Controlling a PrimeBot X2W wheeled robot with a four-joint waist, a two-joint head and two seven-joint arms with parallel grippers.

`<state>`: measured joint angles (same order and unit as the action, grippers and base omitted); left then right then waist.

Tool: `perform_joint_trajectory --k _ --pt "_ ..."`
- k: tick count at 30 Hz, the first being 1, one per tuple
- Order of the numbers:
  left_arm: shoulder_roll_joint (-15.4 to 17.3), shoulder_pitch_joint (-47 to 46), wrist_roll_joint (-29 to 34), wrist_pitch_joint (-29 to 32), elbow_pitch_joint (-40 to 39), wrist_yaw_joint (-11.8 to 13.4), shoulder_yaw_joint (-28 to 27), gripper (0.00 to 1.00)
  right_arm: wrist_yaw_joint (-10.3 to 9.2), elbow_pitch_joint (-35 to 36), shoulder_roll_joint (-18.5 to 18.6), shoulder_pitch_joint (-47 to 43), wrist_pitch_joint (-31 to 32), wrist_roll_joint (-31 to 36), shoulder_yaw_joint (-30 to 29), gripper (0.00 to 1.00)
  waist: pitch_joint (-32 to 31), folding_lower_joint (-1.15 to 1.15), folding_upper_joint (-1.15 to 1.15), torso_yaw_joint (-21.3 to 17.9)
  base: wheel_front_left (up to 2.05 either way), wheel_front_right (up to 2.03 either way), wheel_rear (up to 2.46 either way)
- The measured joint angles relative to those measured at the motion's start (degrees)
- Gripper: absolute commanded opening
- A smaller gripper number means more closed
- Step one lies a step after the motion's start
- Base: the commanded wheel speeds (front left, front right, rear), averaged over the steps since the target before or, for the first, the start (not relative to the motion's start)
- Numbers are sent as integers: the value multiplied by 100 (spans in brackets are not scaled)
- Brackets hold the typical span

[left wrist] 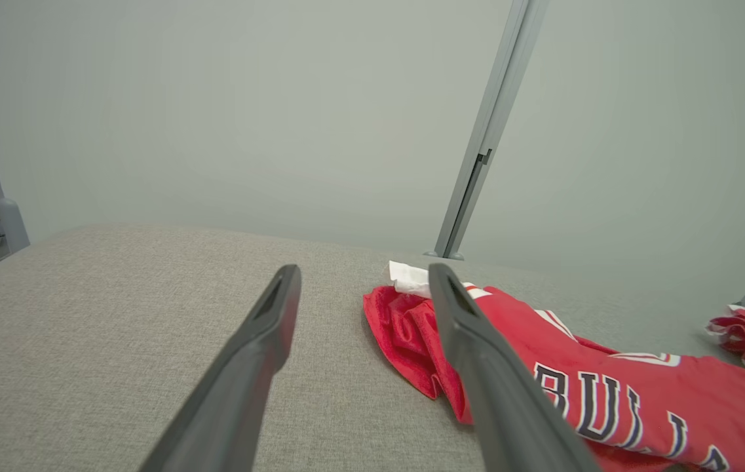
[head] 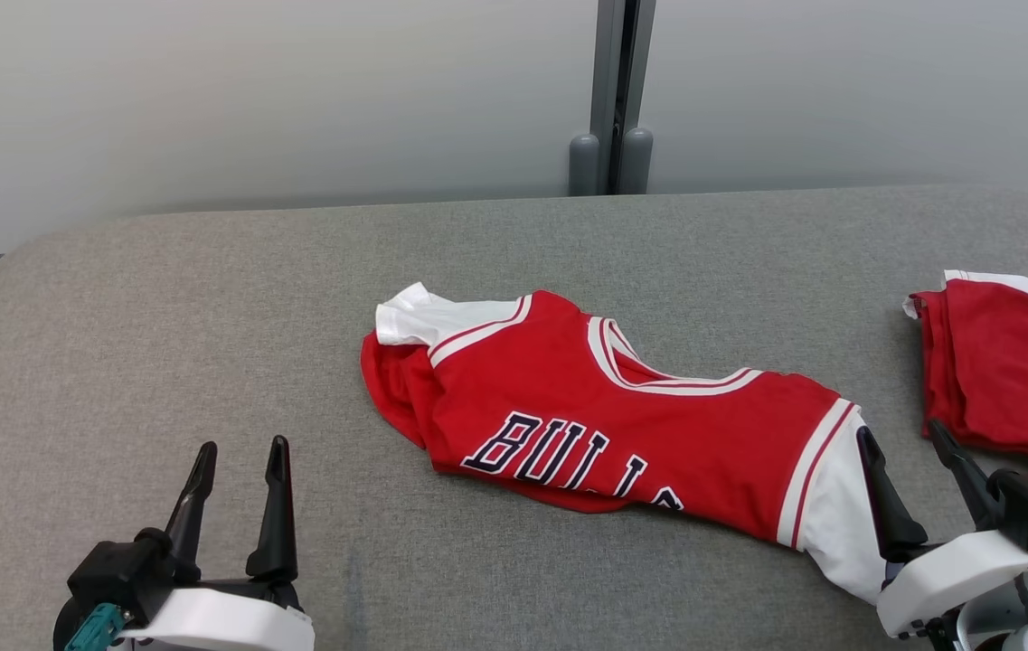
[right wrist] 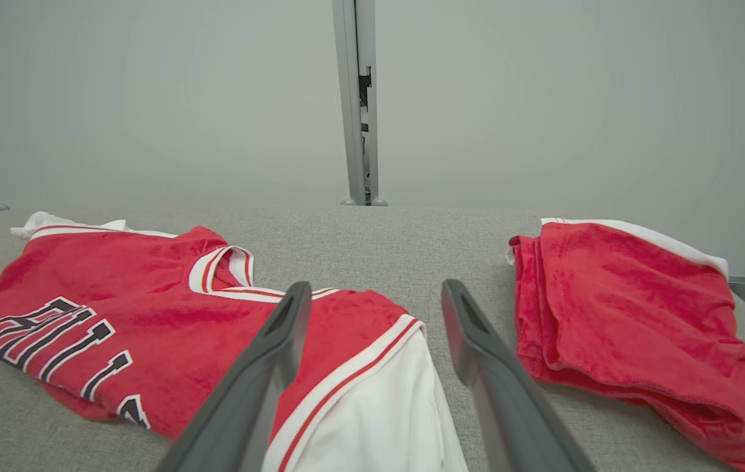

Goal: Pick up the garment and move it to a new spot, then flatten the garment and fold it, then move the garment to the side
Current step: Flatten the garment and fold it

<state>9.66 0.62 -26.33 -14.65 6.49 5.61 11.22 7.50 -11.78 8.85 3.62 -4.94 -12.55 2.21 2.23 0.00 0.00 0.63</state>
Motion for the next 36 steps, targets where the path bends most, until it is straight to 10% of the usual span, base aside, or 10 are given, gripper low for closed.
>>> perform_joint_trajectory --k 23,36 --pt "-246 -686 -677 2497 467 -1122 1742 100 -1 -47 65 323 -63 -8 71 100 319 0 0 -319 0 0 0" --pt "-482 -1828 -415 2182 1785 -1261 2397 100 -1 -213 -20 645 -214 -26 155 100 805 0 0 -931 0 0 0"
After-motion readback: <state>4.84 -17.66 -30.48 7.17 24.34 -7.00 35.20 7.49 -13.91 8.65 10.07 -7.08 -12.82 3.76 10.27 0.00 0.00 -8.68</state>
